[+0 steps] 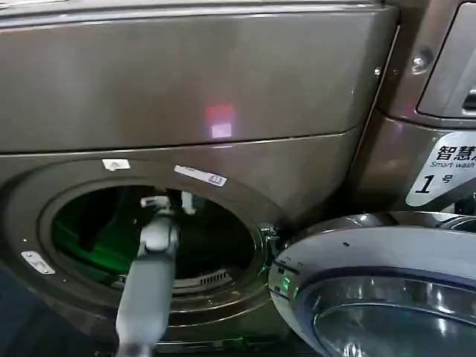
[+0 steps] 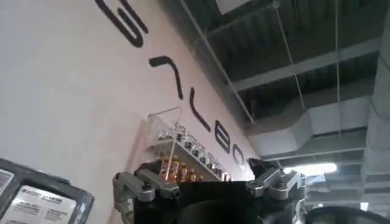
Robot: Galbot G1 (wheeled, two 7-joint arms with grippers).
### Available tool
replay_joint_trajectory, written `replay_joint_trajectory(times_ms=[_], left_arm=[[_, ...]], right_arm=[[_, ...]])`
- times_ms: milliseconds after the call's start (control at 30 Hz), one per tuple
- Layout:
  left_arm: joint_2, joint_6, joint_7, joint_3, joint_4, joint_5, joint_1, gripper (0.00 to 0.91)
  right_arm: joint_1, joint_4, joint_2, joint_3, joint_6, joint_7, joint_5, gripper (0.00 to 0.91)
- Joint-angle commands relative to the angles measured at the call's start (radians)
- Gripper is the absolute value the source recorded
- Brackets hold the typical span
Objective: Grasp the clothes from the dryer.
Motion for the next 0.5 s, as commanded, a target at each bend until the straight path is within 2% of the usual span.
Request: replay_joint_trajectory(times_ms=[33, 500], left_arm=[[-0.021, -0.027, -0.095, 0.001, -0.228, -0.031, 0.202, 0.0], [-0.022, -0.028, -0.076, 0.011, -0.231, -0.029, 0.196, 0.0]], right_arm=[[-0.001, -0.003, -0.001, -0.004, 0.017, 0.016, -0.001, 0.907], [-0.002, -0.005, 0.0, 0.007, 0.024, 0.014, 0.0, 0.907]])
